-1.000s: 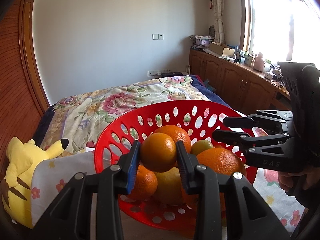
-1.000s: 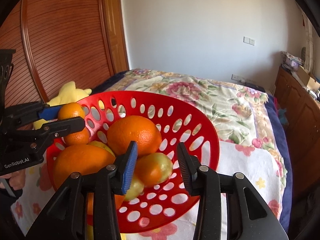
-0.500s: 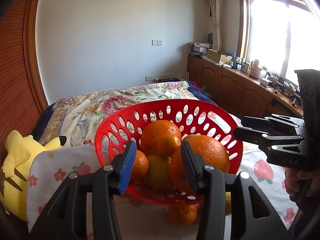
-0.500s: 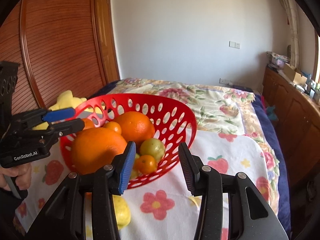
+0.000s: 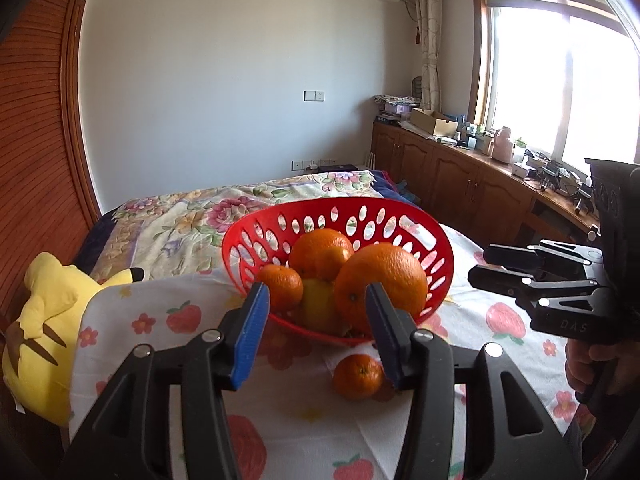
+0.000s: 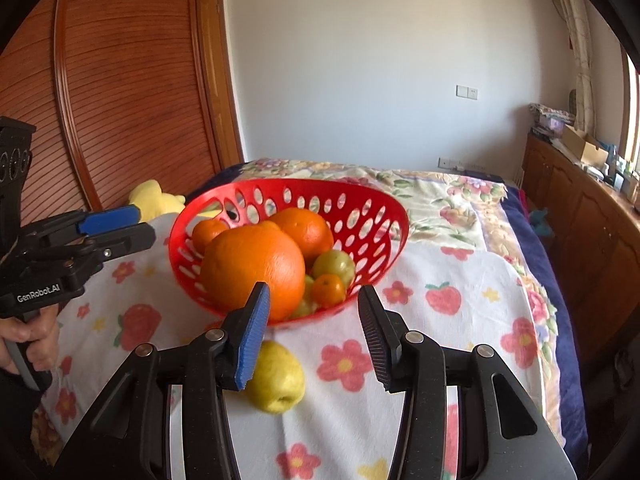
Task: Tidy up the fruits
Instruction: 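Reach the right tool toward the yellow pear while the left tool reaches toward an orange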
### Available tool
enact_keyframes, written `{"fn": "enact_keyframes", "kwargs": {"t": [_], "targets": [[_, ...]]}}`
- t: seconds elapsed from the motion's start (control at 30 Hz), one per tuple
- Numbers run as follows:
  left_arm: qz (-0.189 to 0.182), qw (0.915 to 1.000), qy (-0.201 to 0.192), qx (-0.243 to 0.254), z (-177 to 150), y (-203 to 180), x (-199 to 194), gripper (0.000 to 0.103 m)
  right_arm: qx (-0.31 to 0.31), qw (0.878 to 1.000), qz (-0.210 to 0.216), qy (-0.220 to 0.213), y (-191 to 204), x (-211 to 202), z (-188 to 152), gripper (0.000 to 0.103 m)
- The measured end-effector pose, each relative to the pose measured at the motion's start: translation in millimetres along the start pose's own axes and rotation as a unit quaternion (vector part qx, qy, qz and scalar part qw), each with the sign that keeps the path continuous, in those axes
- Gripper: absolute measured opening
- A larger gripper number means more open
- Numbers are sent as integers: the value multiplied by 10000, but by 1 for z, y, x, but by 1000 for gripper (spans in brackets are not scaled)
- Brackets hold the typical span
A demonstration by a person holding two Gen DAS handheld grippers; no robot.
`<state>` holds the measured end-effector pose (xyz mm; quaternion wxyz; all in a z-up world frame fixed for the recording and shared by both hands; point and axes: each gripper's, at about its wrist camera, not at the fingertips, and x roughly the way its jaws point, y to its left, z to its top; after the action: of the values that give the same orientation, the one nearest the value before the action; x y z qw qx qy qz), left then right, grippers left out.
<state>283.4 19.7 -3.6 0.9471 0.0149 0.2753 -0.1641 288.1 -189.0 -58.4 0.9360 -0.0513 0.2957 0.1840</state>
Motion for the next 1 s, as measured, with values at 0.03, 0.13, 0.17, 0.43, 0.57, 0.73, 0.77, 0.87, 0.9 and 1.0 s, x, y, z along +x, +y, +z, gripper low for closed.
{"fn": "enact_keyframes", "kwargs": {"t": [0.03, 0.13, 0.17, 0.43, 0.57, 0.73, 0.77, 0.87, 0.9, 1.0], "targets": [[26, 10000, 19, 4, -4, 0, -2, 50, 6, 10000, -5, 9, 1, -2, -2, 47], [101, 9999, 32, 2, -14, 0, -7, 51, 76, 10000, 10, 48, 1, -6, -10, 51], [120, 9999, 34, 8, -17, 1, -8, 51, 97, 9999, 20, 69, 2, -6, -12, 52], [103, 9998, 123, 73, -43, -5, 1, 51, 82, 9996, 20, 259, 14, 0, -35, 54], [161, 9997, 118, 127, -52, -10, 12, 51, 139, 9992, -19, 370, 17, 9, -45, 58], [83, 9996, 81, 250, -55, -17, 22, 51, 214, 9989, -2, 429, 19, 18, -52, 61], [76, 9996, 88, 268, -56, -18, 23, 51, 215, 9988, 3, 440, 19, 19, -52, 61], [56, 9994, 145, 294, -58, -20, 29, 51, 209, 9986, 53, 483, 21, 22, -53, 62], [48, 9995, 161, 286, -59, -21, 30, 51, 200, 9985, 80, 498, 21, 24, -53, 63], [25, 9995, 241, 215, -63, -20, 35, 51, 168, 9985, 93, 520, 23, 27, -55, 64]]}}
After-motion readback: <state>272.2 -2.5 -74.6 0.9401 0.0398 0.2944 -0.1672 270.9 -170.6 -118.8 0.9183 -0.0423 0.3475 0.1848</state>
